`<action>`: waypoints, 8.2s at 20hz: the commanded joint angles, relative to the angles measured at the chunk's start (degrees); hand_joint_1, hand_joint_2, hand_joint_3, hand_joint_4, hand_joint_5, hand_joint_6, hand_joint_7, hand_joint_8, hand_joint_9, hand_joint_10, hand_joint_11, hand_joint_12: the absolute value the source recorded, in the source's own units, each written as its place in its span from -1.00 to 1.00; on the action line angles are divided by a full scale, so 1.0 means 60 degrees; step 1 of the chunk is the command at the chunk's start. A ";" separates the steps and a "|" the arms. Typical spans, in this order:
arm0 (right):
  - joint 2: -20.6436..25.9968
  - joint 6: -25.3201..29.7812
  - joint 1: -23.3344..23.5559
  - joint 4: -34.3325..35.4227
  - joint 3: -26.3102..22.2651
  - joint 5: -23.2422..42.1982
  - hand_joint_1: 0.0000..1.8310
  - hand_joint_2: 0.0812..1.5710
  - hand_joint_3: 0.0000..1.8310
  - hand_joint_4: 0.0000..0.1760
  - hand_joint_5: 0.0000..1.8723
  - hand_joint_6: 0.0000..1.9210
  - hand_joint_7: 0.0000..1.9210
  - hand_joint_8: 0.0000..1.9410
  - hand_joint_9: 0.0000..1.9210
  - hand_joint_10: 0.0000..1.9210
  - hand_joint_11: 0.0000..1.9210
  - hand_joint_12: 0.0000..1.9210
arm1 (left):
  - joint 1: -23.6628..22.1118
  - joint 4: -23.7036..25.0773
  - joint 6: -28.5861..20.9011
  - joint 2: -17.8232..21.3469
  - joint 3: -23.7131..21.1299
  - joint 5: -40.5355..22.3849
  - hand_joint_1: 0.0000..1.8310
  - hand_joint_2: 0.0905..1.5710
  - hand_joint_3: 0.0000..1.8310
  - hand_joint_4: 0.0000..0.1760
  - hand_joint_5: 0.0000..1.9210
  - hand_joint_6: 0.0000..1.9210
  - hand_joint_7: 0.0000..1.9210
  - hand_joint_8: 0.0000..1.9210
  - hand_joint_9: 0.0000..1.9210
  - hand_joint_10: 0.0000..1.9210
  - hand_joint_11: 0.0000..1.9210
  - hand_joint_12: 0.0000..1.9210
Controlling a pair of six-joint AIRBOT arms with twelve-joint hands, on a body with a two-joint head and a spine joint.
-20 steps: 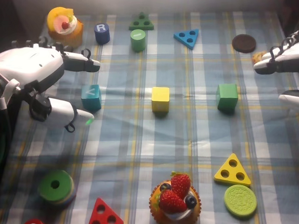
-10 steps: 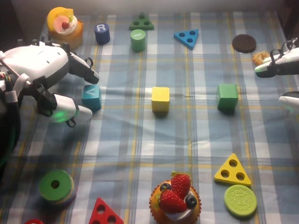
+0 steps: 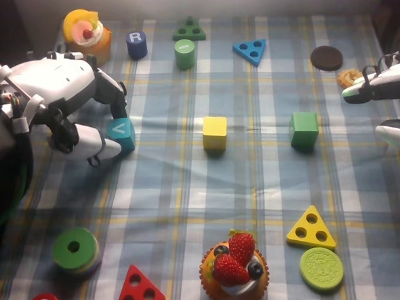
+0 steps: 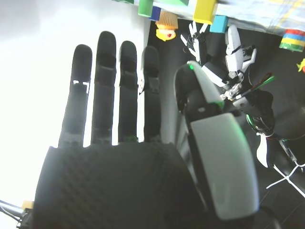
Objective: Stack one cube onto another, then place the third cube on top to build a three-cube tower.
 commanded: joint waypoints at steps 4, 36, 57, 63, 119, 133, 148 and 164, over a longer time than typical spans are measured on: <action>-0.0006 0.0047 0.0108 0.0234 0.0028 0.1099 -0.25 0.72 -1.00 -1.00 -0.26 -1.00 -0.23 -1.00 -0.24 -1.00 -0.78 0.29 | -0.0186 0.0800 -0.1034 -0.0060 -0.0058 -0.1101 0.10 0.39 -1.00 1.00 0.00 0.04 -0.24 -0.99 -0.44 -1.00 -0.93 -0.80; -0.0113 0.0047 0.0191 0.0160 0.0077 0.1101 -0.21 0.71 -1.00 -1.00 -0.23 -1.00 -0.21 -1.00 -0.22 -1.00 -0.77 0.28 | -0.1928 0.3028 -0.2288 -0.1568 0.1015 0.0676 0.13 0.35 -1.00 1.00 0.07 -0.07 -0.29 -1.00 -0.55 -1.00 -1.00 -0.61; -0.0127 0.0047 0.0188 0.0145 0.0119 0.1098 -0.17 0.70 -1.00 -1.00 -0.23 -1.00 -0.20 -1.00 -0.20 -1.00 -0.77 0.35 | -0.1896 0.2914 -0.2287 -0.1766 0.1212 0.0765 0.09 0.39 -1.00 1.00 -0.01 0.05 -0.34 -1.00 -0.57 -1.00 -1.00 -0.55; -0.0129 0.0063 0.0188 0.0135 0.0116 0.1097 -0.15 0.70 -1.00 -1.00 -0.25 -1.00 -0.21 -1.00 -0.21 -0.99 -0.80 0.41 | -0.1886 0.2873 -0.2287 -0.1777 0.1204 0.0785 -0.05 0.29 -1.00 1.00 -0.10 -0.86 -0.37 -1.00 -0.58 -1.00 -1.00 -0.52; -0.2837 0.1827 0.4396 -0.3668 0.2219 -0.1692 0.29 0.30 -1.00 -1.00 0.21 -0.25 -0.13 -1.00 -0.31 -1.00 -0.97 0.23 | 0.1183 0.4863 -0.8430 0.1505 -0.1904 -0.4861 -0.25 0.02 -1.00 1.00 -0.90 -1.00 -0.83 -0.99 -0.86 -0.99 -0.98 -0.97; -0.3677 0.2799 0.4989 -0.5267 0.2832 -0.2099 0.31 0.25 -1.00 -1.00 0.33 -0.46 -0.04 -1.00 -0.29 -1.00 -1.00 0.12 | 0.1221 0.4727 -0.8429 0.1550 -0.1877 -0.4698 -0.12 0.03 -1.00 1.00 -0.94 -1.00 -0.87 -1.00 -0.89 -1.00 -1.00 -1.00; -0.3767 0.2924 0.4988 -0.5495 0.2845 -0.2290 0.31 0.26 -1.00 -1.00 0.28 -0.38 -0.07 -1.00 -0.37 -1.00 -1.00 0.12 | 0.1224 0.4684 -0.8430 0.1548 -0.1878 -0.4680 -0.11 0.05 -1.00 1.00 -0.96 -1.00 -0.86 -0.99 -0.89 -1.00 -1.00 -1.00; -0.3866 0.2977 0.4986 -0.5585 0.2885 -0.2330 0.30 0.28 -1.00 -1.00 0.24 -0.31 -0.12 -1.00 -0.41 -0.99 -1.00 -0.08 | 0.1185 0.4671 -0.8430 0.1495 -0.1824 -0.4605 -0.10 0.02 -1.00 1.00 -0.95 -1.00 -0.86 -1.00 -0.87 -1.00 -1.00 -1.00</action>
